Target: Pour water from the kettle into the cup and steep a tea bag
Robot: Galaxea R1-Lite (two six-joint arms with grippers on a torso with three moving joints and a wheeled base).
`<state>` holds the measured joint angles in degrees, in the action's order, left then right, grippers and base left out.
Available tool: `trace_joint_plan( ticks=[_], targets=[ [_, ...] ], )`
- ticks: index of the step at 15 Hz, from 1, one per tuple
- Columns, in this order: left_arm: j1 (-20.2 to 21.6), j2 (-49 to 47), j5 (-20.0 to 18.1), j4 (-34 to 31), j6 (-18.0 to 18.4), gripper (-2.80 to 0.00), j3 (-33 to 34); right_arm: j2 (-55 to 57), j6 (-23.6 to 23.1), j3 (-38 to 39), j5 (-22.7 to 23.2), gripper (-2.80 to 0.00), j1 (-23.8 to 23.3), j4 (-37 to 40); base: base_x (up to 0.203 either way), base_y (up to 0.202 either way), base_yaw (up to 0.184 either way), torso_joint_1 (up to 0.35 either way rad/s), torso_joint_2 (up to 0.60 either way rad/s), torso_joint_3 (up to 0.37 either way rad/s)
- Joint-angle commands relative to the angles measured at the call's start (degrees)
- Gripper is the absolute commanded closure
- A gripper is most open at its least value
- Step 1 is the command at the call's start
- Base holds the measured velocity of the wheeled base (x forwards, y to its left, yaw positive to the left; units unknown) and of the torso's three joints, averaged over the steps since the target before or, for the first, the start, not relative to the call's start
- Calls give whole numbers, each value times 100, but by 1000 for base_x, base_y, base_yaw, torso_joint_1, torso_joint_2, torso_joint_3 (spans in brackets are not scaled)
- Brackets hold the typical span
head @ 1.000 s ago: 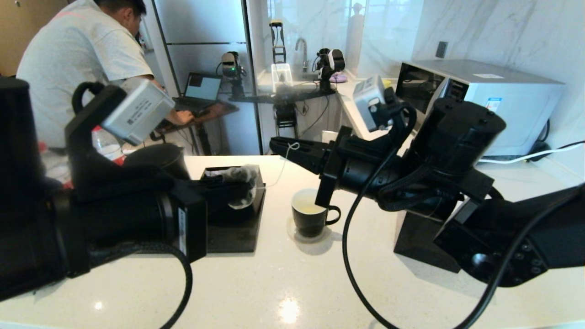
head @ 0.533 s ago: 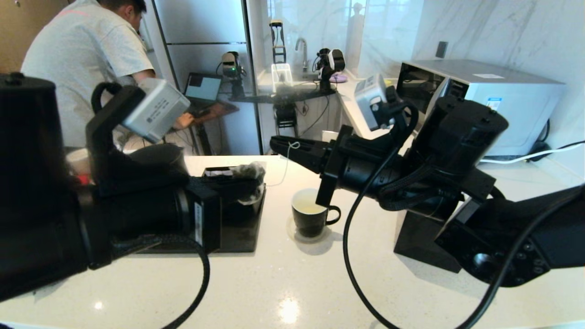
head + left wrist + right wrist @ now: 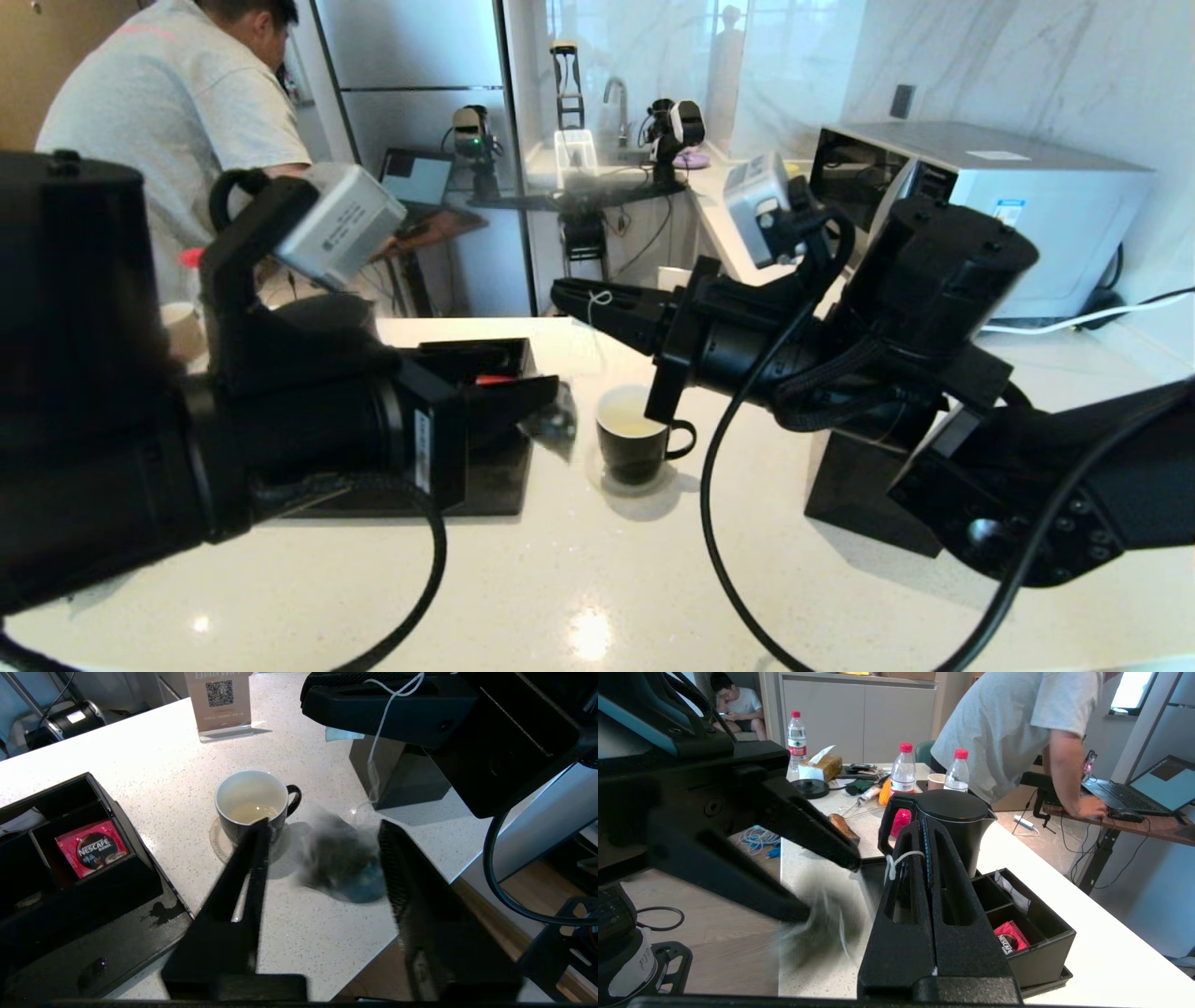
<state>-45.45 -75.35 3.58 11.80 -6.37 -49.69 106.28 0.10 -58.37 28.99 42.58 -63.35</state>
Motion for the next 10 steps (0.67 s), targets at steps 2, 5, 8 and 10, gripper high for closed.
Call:
trace_joint_plan(
  ticks=[2,5,8,10],
  targets=[
    [9,-58,155,15,4,-280,51,-11,-1,18,17,0,-4,-37,0,0,0,0,0,0],
    [16,-94,494,220,-12,-280,251,-19,-1,45,10,0,-4,-28,0,0,0,0,0,0],
    [19,-94,774,802,-13,-280,697,-28,-1,71,10,0,-47,-37,0,0,0,0,0,0],
    [62,-71,924,937,-27,-280,912,-28,-1,72,10,0,-41,-37,0,0,0,0,0,0]
  ],
)
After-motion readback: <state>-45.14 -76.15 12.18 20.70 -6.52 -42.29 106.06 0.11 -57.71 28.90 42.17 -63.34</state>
